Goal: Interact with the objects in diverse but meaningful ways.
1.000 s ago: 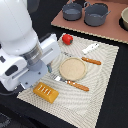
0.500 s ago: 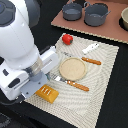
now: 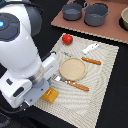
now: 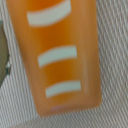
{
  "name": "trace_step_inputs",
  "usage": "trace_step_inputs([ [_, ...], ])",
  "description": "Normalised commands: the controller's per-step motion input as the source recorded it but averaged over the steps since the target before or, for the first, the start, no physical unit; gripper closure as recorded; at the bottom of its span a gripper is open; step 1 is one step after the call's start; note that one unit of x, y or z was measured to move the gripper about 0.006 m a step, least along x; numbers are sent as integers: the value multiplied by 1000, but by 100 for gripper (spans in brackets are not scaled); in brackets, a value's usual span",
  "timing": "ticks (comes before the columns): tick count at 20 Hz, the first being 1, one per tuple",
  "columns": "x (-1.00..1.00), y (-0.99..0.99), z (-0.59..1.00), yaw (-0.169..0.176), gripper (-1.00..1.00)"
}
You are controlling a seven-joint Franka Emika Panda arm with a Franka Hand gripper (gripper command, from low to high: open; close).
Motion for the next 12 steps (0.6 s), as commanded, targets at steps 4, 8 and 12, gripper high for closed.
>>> trace_step_inputs([
  [4,489,-129,-195,-14,100],
  [8,436,-124,-244,-11,100],
  [12,424,-102,-219,-5,100],
])
